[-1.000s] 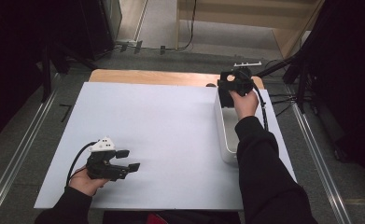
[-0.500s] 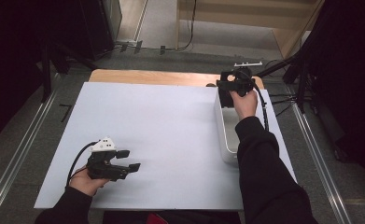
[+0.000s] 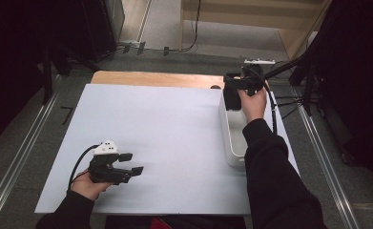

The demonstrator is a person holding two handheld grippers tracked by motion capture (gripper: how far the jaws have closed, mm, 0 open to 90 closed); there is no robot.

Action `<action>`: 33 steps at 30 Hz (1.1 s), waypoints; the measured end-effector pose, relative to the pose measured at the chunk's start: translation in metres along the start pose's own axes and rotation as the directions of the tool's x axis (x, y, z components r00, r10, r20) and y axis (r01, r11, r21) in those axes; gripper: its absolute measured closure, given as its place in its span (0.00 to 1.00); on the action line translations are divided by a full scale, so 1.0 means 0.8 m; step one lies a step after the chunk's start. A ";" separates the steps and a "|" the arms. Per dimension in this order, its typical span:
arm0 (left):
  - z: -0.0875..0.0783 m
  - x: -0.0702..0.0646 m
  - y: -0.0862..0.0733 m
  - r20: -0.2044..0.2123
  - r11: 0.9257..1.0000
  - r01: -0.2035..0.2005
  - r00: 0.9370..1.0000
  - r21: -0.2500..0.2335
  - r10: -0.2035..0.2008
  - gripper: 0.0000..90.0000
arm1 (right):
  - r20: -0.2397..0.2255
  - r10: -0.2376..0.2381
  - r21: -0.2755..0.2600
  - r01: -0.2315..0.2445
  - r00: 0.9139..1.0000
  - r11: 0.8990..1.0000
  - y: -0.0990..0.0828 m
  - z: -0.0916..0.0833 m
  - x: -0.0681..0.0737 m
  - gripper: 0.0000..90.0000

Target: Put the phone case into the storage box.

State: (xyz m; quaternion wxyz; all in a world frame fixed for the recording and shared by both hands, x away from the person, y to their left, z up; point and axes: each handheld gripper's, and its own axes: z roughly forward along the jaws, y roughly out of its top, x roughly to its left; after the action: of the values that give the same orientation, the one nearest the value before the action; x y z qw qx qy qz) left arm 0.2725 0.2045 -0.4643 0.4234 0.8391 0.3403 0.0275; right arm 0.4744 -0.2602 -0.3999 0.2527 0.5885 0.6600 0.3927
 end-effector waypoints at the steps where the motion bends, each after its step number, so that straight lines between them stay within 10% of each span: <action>1: 0.000 0.000 0.000 -0.001 1.000 0.000 1.000 0.001 0.000 0.32 | -0.003 0.000 -0.008 -0.001 1.000 1.000 0.001 -0.004 0.001 0.00; 33: -0.001 0.008 0.003 0.004 1.000 -0.004 1.000 0.001 0.004 0.32 | -0.168 -0.073 -0.066 0.063 0.983 0.996 -0.026 -0.083 0.048 0.00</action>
State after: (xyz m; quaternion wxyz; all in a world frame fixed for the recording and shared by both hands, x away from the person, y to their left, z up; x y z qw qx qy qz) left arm 0.2785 0.2076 -0.4635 0.4238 0.8401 0.3376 0.0265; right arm 0.4024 -0.2373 -0.3742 0.2262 0.5221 0.6867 0.4524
